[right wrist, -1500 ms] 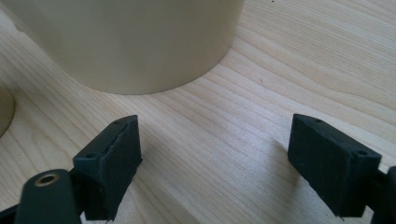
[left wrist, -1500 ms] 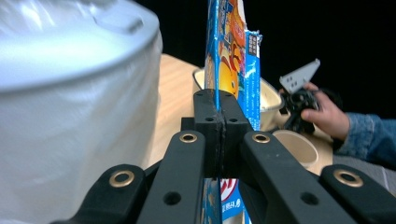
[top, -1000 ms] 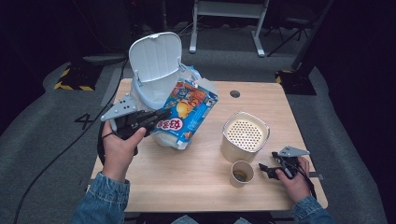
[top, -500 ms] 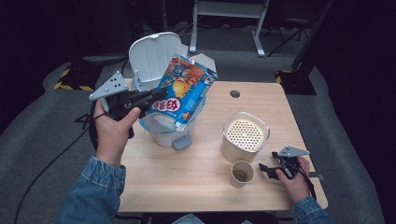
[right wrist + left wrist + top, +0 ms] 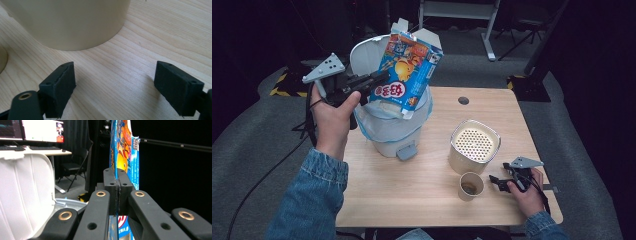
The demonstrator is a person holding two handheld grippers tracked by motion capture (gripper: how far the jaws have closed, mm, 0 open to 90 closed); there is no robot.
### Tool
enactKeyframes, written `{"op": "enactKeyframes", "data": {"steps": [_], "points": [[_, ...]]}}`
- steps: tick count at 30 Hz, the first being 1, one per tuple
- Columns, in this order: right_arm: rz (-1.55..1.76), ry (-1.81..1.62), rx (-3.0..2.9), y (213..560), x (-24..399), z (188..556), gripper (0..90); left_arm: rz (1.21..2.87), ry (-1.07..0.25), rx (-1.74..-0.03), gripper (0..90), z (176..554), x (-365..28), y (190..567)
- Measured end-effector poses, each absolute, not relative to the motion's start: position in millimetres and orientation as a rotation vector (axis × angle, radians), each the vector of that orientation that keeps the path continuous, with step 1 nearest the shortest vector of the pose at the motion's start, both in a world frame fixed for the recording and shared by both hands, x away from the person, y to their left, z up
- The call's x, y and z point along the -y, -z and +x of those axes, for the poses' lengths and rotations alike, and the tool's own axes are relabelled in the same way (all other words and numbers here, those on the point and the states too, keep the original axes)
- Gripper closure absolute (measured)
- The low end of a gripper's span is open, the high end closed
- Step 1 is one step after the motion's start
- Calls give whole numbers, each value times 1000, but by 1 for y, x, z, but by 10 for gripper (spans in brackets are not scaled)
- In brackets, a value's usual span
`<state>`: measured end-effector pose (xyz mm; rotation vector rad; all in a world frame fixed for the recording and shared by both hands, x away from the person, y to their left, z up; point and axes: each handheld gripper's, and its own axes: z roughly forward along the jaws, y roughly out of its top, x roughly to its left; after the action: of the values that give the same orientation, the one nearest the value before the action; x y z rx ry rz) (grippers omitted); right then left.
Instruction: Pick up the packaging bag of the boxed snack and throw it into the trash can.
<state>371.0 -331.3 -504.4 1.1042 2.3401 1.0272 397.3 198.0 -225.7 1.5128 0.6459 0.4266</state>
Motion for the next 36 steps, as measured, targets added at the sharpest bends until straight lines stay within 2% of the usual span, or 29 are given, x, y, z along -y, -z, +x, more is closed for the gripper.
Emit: {"op": "enactKeyframes", "data": {"steps": [12, 24, 36], "points": [[1104, -1027, -2340, 504, 331, 371, 175, 1450, -493, -709, 889, 424, -199, 220], [1104, -1028, -2341, 504, 331, 371, 175, 1450, -558, -805, 889, 453, -198, 235], [1104, -1027, -2340, 504, 331, 371, 175, 1472, -546, -849, 887, 465, -188, 253]]}}
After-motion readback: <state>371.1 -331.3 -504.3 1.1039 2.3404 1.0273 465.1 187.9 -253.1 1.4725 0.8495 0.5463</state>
